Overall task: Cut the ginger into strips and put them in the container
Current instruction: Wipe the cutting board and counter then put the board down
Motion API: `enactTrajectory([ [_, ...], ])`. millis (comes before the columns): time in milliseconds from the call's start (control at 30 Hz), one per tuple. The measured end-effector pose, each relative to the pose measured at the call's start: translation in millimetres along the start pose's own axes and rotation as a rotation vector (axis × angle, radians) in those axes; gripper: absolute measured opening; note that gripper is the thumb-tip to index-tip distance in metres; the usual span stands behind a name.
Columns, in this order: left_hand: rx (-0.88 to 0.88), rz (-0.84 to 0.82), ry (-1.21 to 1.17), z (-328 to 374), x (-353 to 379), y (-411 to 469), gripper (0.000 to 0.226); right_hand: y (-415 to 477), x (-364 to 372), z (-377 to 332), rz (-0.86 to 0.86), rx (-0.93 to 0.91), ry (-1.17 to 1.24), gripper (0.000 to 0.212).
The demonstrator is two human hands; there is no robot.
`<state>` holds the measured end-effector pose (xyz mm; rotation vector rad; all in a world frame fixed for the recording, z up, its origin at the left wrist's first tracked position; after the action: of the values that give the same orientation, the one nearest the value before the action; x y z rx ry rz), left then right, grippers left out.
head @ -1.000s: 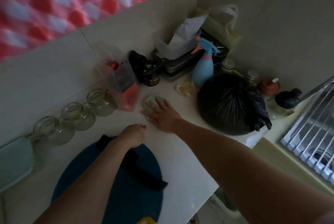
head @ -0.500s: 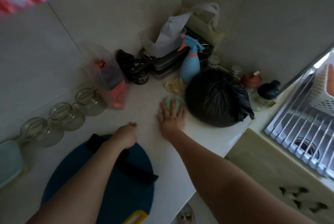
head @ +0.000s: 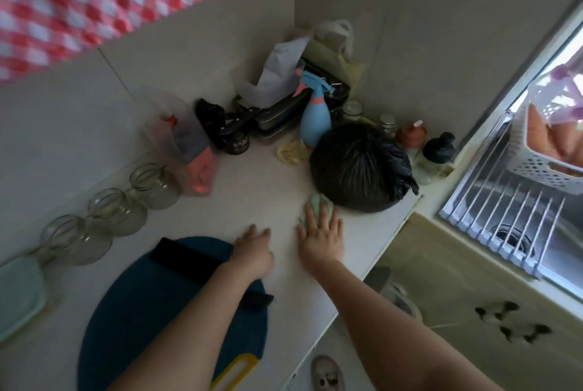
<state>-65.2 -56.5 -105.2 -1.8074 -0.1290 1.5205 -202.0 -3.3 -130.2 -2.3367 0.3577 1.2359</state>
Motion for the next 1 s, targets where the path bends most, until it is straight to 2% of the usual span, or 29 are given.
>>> enactTrajectory([
  [133,0.045,-0.022,-0.045,16,7,-16,0.06,-30,-3,28,0.047,0.032,0.021,0.057],
  [233,0.134,-0.026,-0.08,36,12,-29,0.06,-50,-9,53,0.089,0.076,0.012,0.069],
  [367,0.273,-0.016,-0.059,74,19,-44,0.06,-73,-24,87,0.175,0.059,0.142,0.054],
  [433,0.292,-0.028,-0.003,90,27,-48,0.061,-92,-33,122,0.175,0.215,0.219,0.052],
  [467,0.286,-0.026,0.02,95,31,-50,0.062,-103,-35,145,0.13,0.327,0.201,0.044],
  [533,0.266,-0.007,0.039,99,38,-53,0.065,-129,-41,187,0.033,0.524,0.079,0.025],
  [600,0.264,0.015,0.004,98,39,-56,0.064,-146,-55,209,0.05,0.625,-0.004,0.018],
  [667,0.274,0.031,-0.082,93,35,-58,0.059,-140,-72,209,0.183,0.571,-0.006,0.014],
  [733,0.274,0.055,-0.158,87,29,-60,0.055,-125,-91,188,0.287,0.41,0.063,0.022],
  [833,0.219,0.149,-0.221,74,15,-64,0.05,-101,-105,137,0.315,0.131,0.201,0.013],
  [933,0.15,0.259,-0.231,53,1,-69,0.046,-83,-106,82,0.252,-0.115,0.271,0.042],
  [1000,0.068,0.277,-0.207,33,-4,-70,0.042,-71,-101,46,0.179,-0.261,0.287,0.053],
])
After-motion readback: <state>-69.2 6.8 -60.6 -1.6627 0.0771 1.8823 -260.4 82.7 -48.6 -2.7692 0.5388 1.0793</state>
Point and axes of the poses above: each hand's wrist, its own y-axis towards the middle knuckle, its own x-axis out of the palm, z = x × y, the point moved 4 cm from there along y, towards the middle knuckle, and after that the axes turned 12 degrees about y, right-handed, at the moved point
